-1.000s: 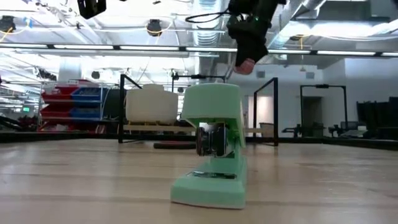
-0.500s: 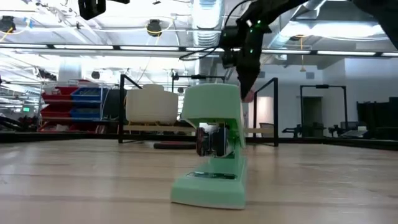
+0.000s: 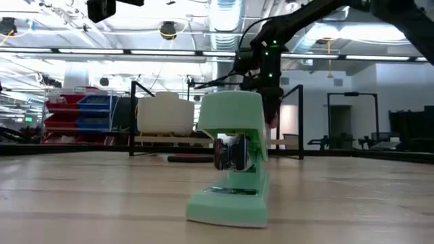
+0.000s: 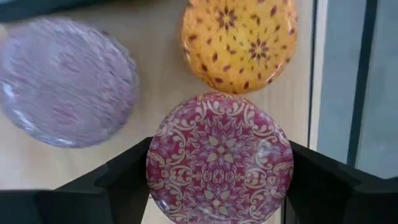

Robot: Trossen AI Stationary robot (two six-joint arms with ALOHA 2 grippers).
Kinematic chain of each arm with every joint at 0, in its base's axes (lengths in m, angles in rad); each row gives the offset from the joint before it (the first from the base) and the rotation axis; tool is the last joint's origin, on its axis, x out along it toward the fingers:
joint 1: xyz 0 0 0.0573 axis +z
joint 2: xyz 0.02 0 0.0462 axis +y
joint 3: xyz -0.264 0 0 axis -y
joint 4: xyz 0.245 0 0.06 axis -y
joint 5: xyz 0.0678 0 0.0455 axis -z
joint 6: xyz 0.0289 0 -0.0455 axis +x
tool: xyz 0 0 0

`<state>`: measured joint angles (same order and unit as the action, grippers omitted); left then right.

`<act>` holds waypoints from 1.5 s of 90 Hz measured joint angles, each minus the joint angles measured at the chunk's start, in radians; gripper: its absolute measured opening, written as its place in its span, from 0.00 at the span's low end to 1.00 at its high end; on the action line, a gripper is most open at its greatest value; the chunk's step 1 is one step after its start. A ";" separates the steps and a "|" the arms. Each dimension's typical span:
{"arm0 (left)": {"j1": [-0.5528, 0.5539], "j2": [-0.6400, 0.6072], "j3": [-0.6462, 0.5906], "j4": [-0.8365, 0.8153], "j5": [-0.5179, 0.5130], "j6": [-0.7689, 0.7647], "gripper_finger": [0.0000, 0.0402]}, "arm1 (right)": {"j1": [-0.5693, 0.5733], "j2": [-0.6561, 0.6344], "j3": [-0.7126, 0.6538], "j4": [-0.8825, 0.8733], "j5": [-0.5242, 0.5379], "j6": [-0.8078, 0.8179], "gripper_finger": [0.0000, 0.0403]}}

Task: Stock shelves
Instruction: Put the pink scented candle on the shelf

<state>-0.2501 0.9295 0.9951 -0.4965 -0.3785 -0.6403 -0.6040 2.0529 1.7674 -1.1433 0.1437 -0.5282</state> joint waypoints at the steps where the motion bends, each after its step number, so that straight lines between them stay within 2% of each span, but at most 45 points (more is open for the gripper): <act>1: 0.000 0.000 0.000 0.000 0.000 0.000 0.00 | 0.000 0.000 -0.001 -0.001 0.001 -0.001 0.72; 86: 0.000 0.000 0.000 0.012 0.009 -0.014 0.00 | -0.010 0.061 -0.008 0.053 0.014 0.016 0.74; 127: 0.000 0.000 0.000 0.026 0.009 -0.015 0.00 | -0.033 0.062 -0.008 0.044 0.015 0.057 0.97; 135: 0.000 0.000 0.000 0.025 0.009 -0.015 0.00 | -0.024 0.061 -0.008 0.042 0.042 0.060 0.99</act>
<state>-0.2497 0.9298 0.9951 -0.4713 -0.3695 -0.6556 -0.6285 2.1136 1.7596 -1.1014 0.1858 -0.4683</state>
